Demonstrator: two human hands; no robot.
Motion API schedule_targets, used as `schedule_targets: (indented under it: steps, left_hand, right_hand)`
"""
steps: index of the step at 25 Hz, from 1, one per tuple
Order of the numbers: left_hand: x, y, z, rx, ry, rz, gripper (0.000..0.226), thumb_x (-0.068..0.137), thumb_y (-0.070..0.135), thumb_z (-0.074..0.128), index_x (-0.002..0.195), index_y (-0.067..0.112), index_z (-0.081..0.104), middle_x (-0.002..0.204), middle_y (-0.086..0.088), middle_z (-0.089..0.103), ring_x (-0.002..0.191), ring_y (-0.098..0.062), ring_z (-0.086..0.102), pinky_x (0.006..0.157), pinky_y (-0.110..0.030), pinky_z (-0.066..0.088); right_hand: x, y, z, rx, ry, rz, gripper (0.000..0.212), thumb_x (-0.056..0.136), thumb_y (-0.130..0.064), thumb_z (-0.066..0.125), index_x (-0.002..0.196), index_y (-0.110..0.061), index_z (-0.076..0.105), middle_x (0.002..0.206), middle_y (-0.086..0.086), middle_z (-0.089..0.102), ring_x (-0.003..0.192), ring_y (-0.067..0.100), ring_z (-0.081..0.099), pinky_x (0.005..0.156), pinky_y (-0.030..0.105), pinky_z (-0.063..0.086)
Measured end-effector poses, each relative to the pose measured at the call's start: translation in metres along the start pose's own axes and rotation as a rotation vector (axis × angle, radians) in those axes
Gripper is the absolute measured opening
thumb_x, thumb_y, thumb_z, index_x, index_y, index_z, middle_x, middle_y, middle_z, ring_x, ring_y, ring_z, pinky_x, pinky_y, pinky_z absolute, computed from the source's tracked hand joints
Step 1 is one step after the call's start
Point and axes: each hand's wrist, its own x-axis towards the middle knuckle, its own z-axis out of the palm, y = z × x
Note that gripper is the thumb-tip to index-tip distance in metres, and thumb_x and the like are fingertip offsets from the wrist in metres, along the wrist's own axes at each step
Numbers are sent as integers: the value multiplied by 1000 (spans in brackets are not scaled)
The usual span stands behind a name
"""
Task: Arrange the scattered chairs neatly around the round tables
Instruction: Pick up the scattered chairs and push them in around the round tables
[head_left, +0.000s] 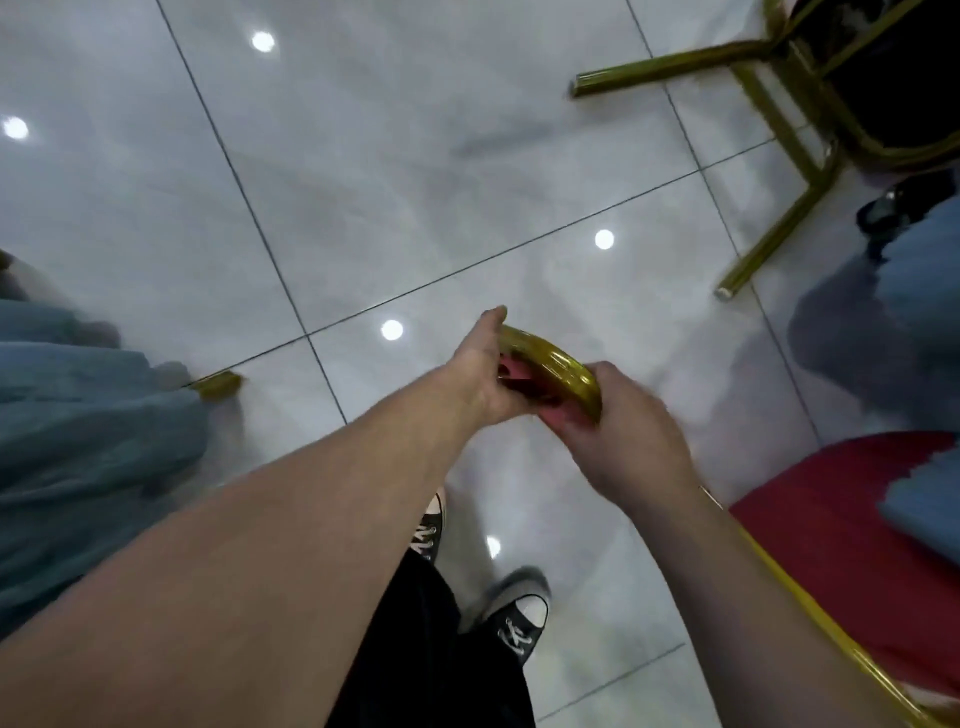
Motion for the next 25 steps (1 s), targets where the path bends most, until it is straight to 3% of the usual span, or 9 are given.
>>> schedule_targets:
  steps: [2, 4, 7, 10, 15, 17, 20, 23, 25]
  left_hand:
    - [19, 8, 4, 111, 33, 14, 31, 98, 28, 59, 93, -1, 48, 93, -19, 55, 97, -42, 61, 92, -69, 47]
    - [21, 13, 7, 192, 73, 33, 16, 95, 11, 56, 88, 1, 46, 91, -16, 50, 101, -39, 60, 93, -68, 48]
    - [-11, 5, 16, 265, 117, 59, 11, 91, 3, 52, 98, 3, 44, 99, -20, 48, 106, -43, 61, 86, -69, 51]
    - [-78, -6, 30, 300, 146, 134, 14, 89, 2, 57, 90, 5, 44, 85, -17, 52, 79, -38, 61, 77, -63, 56]
    - [-246, -21, 67, 378, 133, 344, 20, 87, 10, 70, 95, 2, 54, 84, -16, 56, 74, -33, 65, 69, -52, 62]
    - [-313, -35, 76, 393, 44, 422, 51, 84, 16, 77, 127, 3, 51, 95, -14, 63, 80, -32, 71, 74, -51, 62]
    - [-394, -57, 79, 523, -34, 601, 98, 78, 40, 83, 155, 39, 21, 132, -10, 57, 107, -31, 70, 82, -49, 61]
    - [-447, -88, 88, 956, 2, 993, 86, 79, 72, 61, 151, 53, 19, 158, 4, 30, 144, -21, 36, 110, -50, 43]
    - [-469, -109, 95, 1090, -52, 1185, 66, 87, 72, 39, 149, 50, 32, 161, 8, 24, 150, -10, 20, 122, -47, 23]
  right_hand:
    - [6, 1, 11, -129, 78, 10, 23, 93, -30, 66, 114, -28, 56, 85, -7, 54, 78, 20, 53, 68, 32, 37]
    - [2, -4, 9, -145, 110, 15, 18, 94, -25, 64, 112, -26, 59, 79, -7, 50, 70, 20, 45, 67, 31, 34]
    - [-27, -8, -14, -65, 98, 25, 21, 96, -28, 63, 117, -31, 59, 84, -6, 60, 74, 21, 54, 69, 34, 42]
    - [-79, -19, -53, -10, 107, 5, 30, 95, -26, 64, 123, -34, 57, 99, -5, 70, 85, 24, 64, 76, 38, 50]
    - [-181, -50, -140, 167, 307, -101, 35, 91, -21, 68, 123, -32, 60, 95, -8, 70, 78, 17, 63, 69, 29, 41]
    - [-233, -56, -172, 281, 397, -126, 35, 91, -20, 70, 122, -33, 62, 90, -14, 66, 74, 9, 59, 68, 26, 44]
    - [-317, -53, -209, 452, 523, -156, 40, 89, -15, 74, 123, -32, 63, 90, -19, 63, 76, 4, 59, 71, 23, 49]
    - [-396, -32, -227, 587, 620, -185, 50, 83, -5, 77, 125, -29, 64, 97, -22, 65, 83, -1, 61, 78, 17, 48]
    - [-446, -11, -229, 615, 656, -178, 54, 81, -2, 78, 125, -29, 64, 105, -21, 66, 91, -1, 64, 81, 17, 49]
